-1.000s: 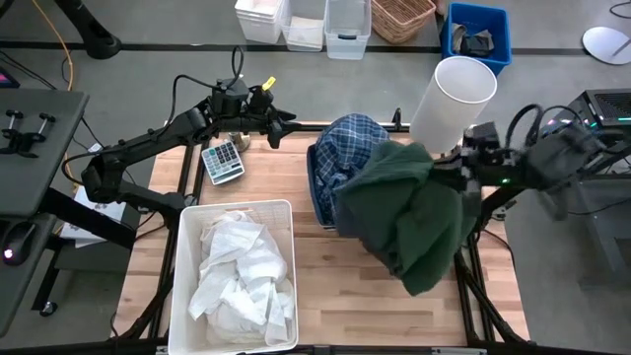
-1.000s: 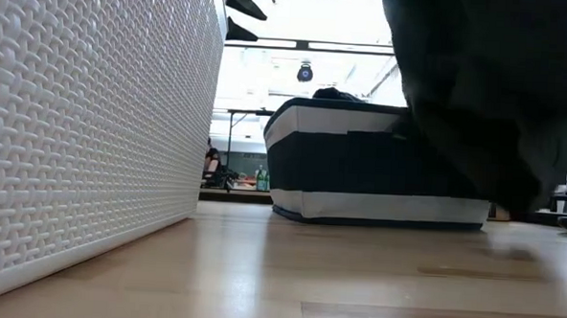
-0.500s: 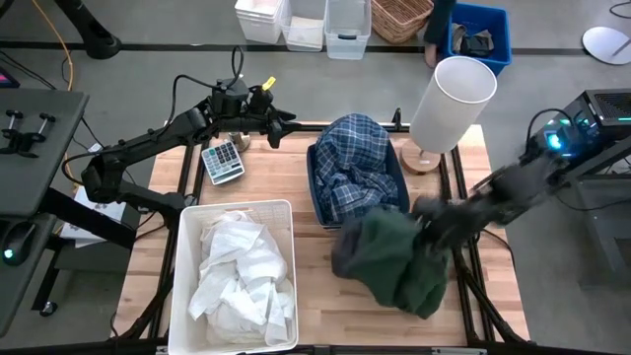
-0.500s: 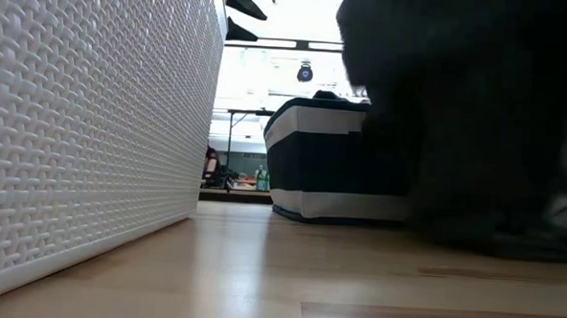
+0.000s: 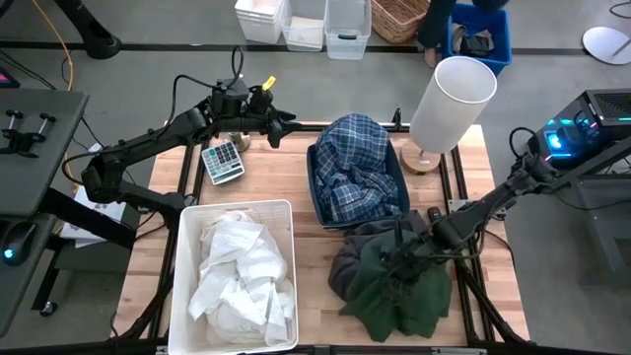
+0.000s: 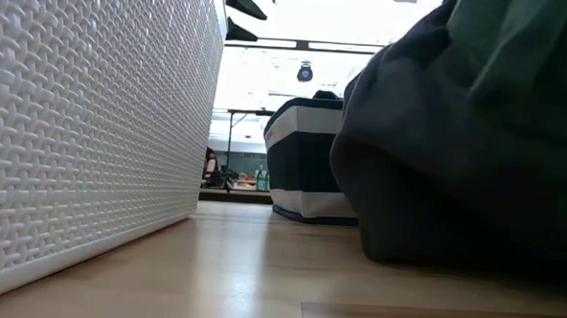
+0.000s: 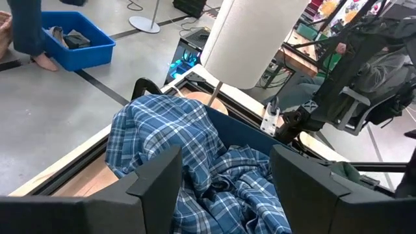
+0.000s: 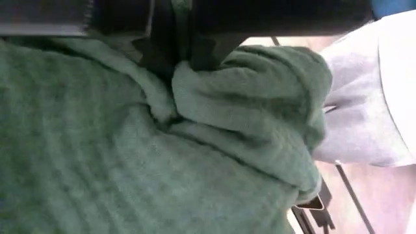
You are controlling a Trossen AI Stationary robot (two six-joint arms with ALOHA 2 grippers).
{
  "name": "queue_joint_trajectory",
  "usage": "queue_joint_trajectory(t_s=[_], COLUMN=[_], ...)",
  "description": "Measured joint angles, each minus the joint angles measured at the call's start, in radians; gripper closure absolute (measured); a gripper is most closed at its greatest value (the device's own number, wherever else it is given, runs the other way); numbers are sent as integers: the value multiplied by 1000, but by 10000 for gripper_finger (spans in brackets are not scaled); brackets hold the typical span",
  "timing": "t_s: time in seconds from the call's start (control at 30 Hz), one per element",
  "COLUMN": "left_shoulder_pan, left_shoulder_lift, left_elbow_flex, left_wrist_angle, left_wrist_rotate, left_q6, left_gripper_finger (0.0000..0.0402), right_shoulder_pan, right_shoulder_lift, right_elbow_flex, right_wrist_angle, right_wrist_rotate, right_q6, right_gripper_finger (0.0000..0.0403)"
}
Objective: Sort clothes
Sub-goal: Put the green shirt into the blue bin
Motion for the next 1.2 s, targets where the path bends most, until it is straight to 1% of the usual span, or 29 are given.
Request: queue_joint_trajectory(t_s=[0.13,0.27,0.4,0.47,0.53,0.63,0.7,0.77,0.83,0.93,1.03,1.07,1.1,1.13,1.17,1.2], left_shoulder_pan=[0,0,0,0,0,0,0,0,0,0,0,0,0,0,0,0], left_shoulder_lift=[0,0,0,0,0,0,0,0,0,0,0,0,0,0,0,0], left_elbow_flex=[0,0,0,0,0,0,0,0,0,0,0,0,0,0,0,0], left_wrist_angle=[0,0,0,0,0,0,0,0,0,0,0,0,0,0,0,0], left_wrist_rotate=[0,0,0,0,0,0,0,0,0,0,0,0,0,0,0,0], left_q6=[0,15,32,33,33,33,33,33,33,28,27,27,27,27,27,27], left_gripper_finger=[182,182,182,182,182,182,182,182,182,182,182,182,182,182,182,182], right_shoulder_pan=[0,0,2,2,2,5,15,31,53,80,88,88,85,82,77,71], right_shoulder_lift=[0,0,7,29,65,126,163,190,216,263,312,330,347,359,362,357], right_elbow_flex=[57,168,253,261,261,261,261,261,261,261,261,261,260,260,259,261], right_wrist_angle=[-69,-225,-349,-381,-371,-312,-292,-291,-304,-342,-343,-342,-341,-339,-333,-321], right_wrist_rotate=[36,80,102,112,103,40,17,21,57,150,193,191,182,163,136,106], right_q6=[-39,-123,-230,-261,-297,-347,-365,-367,-368,-359,-346,-340,-337,-332,-322,-316], right_gripper_finger=[335,282,241,227,219,215,215,215,215,215,223,236,258,292,335,367])
